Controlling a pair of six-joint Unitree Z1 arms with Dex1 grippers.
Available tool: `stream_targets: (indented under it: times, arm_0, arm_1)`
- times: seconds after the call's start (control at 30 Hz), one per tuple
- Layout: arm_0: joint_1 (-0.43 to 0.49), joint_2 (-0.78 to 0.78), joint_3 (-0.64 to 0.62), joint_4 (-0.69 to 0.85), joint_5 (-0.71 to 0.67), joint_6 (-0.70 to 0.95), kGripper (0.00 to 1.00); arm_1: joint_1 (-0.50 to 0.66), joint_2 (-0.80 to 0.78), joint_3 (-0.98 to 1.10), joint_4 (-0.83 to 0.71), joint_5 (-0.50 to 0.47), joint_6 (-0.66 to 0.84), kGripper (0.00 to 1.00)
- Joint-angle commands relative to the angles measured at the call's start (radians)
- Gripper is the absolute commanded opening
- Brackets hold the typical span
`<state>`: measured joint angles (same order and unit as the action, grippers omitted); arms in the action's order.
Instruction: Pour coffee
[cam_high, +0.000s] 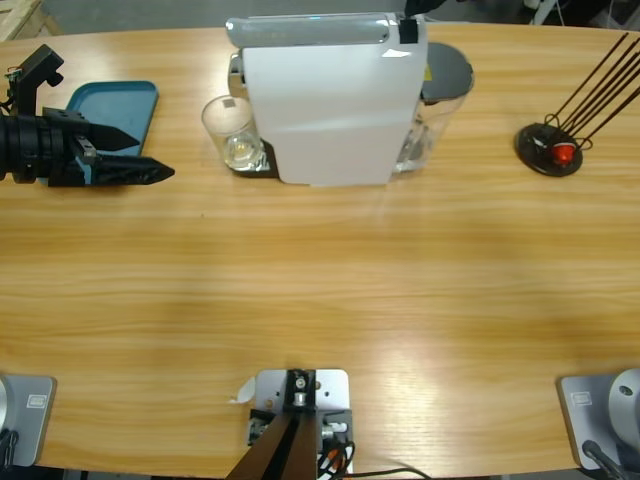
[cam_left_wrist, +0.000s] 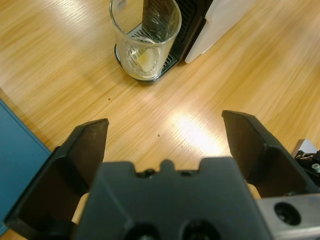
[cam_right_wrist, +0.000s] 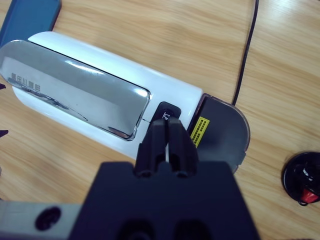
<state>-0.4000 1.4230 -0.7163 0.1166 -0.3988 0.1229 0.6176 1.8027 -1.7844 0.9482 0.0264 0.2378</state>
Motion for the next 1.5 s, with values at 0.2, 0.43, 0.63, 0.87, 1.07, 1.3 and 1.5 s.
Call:
stream_targets:
  times: [0.2,0.43,0.63,0.87,1.07,1.3,1.5]
  arm_0:
    - [-0.010,0.040,0.035,-0.014,0.012,-0.008,1.000]
    - [-0.010,0.047,0.035,-0.015,0.011,-0.008,1.000]
    - [-0.014,0.031,0.026,-0.021,0.009,-0.009,1.000]
    - [-0.037,-0.077,0.034,-0.020,0.012,-0.032,1.000]
    - [-0.037,-0.144,0.058,0.006,0.026,-0.035,1.000]
    - [-0.037,-0.146,0.068,0.018,0.054,-0.037,1.000]
    - [-0.037,-0.085,0.056,0.009,0.054,-0.035,1.000]
  arm_1:
    - [0.010,0.044,0.046,-0.012,0.014,0.003,0.000]
    - [0.010,0.053,0.065,-0.006,0.022,0.011,0.000]
    - [0.010,-0.052,0.031,-0.069,-0.013,-0.057,0.022]
    - [0.033,-0.271,0.064,-0.058,-0.059,-0.058,1.000]
    - [0.059,-0.348,0.184,-0.055,-0.069,-0.036,0.753]
    - [0.065,-0.273,0.138,-0.058,-0.073,-0.006,0.920]
    - [0.065,-0.098,0.003,-0.012,-0.017,-0.050,0.000]
